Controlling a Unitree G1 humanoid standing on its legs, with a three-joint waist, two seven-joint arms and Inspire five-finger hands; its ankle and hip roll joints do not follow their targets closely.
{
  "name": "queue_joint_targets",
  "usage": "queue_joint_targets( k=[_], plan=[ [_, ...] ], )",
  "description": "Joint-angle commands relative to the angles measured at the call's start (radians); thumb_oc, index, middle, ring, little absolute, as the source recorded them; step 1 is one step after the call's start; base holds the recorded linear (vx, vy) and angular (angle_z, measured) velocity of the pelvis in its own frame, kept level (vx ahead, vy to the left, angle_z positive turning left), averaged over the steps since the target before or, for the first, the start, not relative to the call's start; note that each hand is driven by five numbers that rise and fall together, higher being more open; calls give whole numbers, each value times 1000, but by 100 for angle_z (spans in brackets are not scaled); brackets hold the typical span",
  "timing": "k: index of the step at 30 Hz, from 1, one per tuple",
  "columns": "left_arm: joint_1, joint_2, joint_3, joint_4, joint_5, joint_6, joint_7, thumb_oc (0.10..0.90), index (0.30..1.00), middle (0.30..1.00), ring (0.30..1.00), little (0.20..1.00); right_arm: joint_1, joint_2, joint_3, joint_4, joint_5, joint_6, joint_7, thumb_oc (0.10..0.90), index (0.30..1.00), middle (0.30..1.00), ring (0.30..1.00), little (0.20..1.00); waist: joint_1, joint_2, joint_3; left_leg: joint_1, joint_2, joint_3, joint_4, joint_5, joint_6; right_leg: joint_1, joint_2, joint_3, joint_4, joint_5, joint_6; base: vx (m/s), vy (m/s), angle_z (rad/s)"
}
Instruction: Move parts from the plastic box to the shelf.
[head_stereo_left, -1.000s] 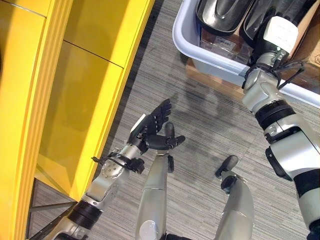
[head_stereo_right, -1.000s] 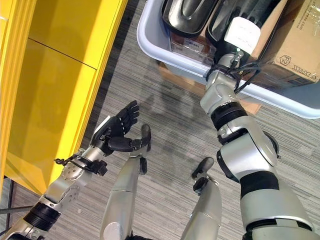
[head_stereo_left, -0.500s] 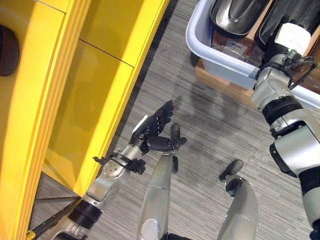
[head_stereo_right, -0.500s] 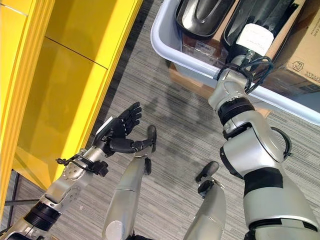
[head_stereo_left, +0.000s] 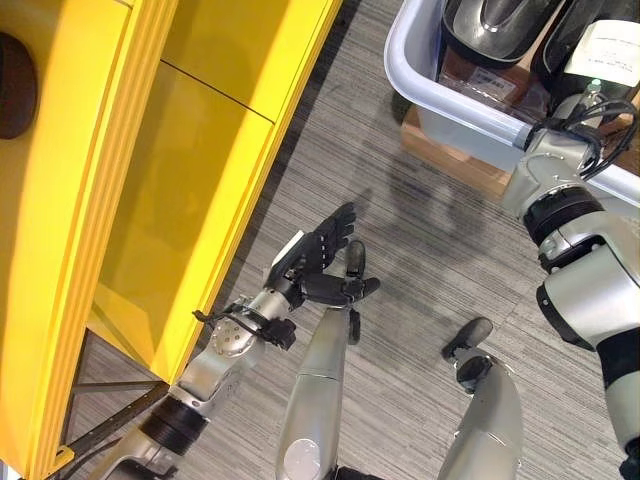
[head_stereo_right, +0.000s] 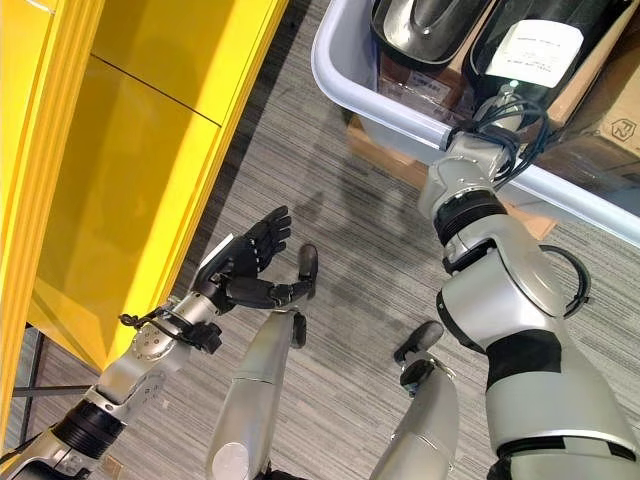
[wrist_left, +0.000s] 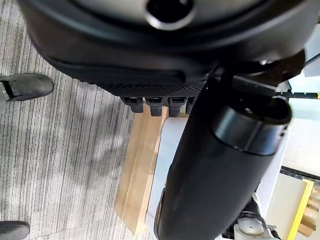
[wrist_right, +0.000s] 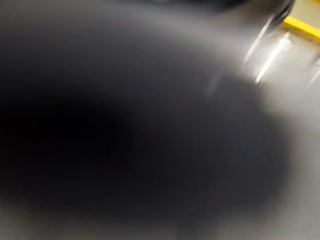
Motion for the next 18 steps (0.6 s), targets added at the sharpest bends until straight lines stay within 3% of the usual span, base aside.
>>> queue_joint_targets(
  k=[1, 4, 9, 18],
  plan=[
    [-52, -29, -34, -60, -12, -110, -11, 900, 1000, 1000, 1000, 1000, 116, -16, -57, 47, 105, -53, -96, 400, 300, 300, 300, 300, 26, 108, 1, -26, -20, -21, -12, -51, -5, -39, 23, -13, 120, -15, 16, -53, -15, -1],
    [-55, -30, -41, -57, -14, -122, -1, 900, 1000, 1000, 1000, 1000, 121, -23, -74, 4, 109, -80, -202, 400, 300, 300, 300, 300, 17, 110, 1, -19, -19, -15, -21, -49, -7, -36, 26, -6, 111, -12, 19, -55, -18, -5],
    [-62, -34, -38, -33, -12, -156, -9, 900, 1000, 1000, 1000, 1000, 156, -28, -105, -77, 151, -219, -381, 400, 300, 300, 300, 300, -5, 103, 1, 34, -11, 3, -58, -43, -10, 7, 39, 6, 74, -10, 21, -57, -45, -5],
    [-48, -10, -6, -54, -31, -150, -29, 900, 1000, 1000, 1000, 1000, 180, -63, -182, -155, 124, -358, -532, 400, 300, 300, 300, 300, -27, 94, 1, 148, 0, 24, -95, -40, -19, 108, 47, 19, 36, -12, 24, -27, -31, -6]
  ],
)
